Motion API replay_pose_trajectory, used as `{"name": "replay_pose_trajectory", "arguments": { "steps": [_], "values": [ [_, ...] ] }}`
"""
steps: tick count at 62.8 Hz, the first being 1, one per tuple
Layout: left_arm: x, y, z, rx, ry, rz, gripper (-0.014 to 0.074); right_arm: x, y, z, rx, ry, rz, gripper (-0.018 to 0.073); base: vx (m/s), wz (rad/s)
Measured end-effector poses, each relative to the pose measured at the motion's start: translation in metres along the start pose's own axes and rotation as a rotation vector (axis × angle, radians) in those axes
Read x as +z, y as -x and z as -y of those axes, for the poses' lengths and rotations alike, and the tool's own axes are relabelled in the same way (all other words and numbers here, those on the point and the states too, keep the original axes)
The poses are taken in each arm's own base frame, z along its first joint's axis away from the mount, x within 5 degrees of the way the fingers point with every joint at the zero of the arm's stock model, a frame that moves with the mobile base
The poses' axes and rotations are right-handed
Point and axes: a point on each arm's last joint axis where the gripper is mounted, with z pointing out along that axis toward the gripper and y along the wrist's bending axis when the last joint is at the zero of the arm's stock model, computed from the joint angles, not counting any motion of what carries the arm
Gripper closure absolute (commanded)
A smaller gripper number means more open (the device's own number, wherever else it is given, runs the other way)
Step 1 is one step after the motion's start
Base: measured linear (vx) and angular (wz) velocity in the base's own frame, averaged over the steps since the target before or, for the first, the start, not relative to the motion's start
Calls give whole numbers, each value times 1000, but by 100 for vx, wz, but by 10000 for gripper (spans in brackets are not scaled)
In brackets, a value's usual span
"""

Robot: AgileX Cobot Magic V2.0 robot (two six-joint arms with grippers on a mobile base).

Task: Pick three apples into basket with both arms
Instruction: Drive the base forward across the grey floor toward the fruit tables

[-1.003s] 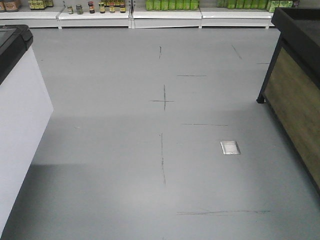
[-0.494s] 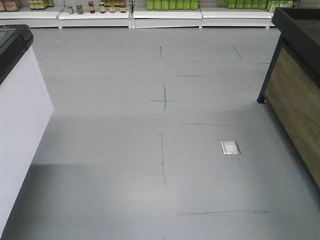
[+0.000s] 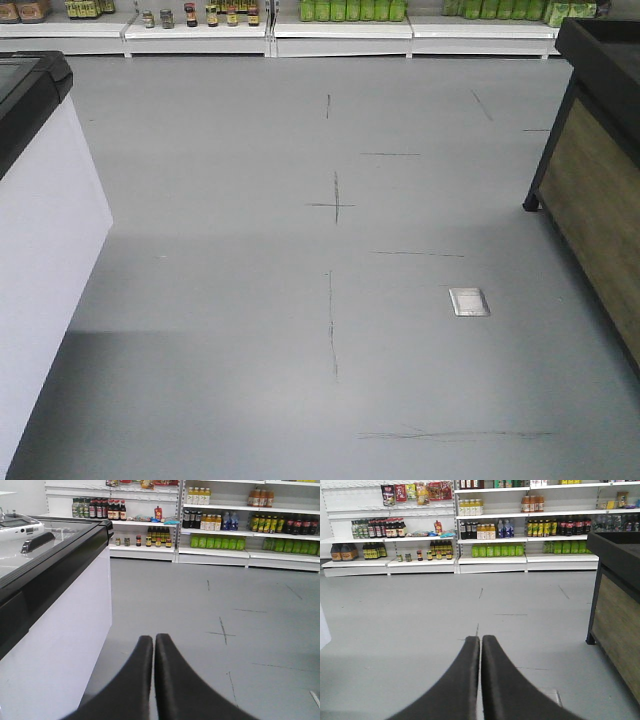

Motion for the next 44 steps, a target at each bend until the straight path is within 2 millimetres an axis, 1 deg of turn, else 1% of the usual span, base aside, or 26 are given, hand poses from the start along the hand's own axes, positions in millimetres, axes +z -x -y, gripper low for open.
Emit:
{"name": "replay_pose_trajectory", "arguments": {
  "steps": [31, 44],
  "values": [
    [0, 0, 0, 0, 0, 0, 603, 0, 0, 0, 0, 0, 0, 564, 12, -2],
    [0, 0, 0, 0, 0, 0, 603, 0, 0, 0, 0, 0, 0, 564, 13, 8]
  ]
}}
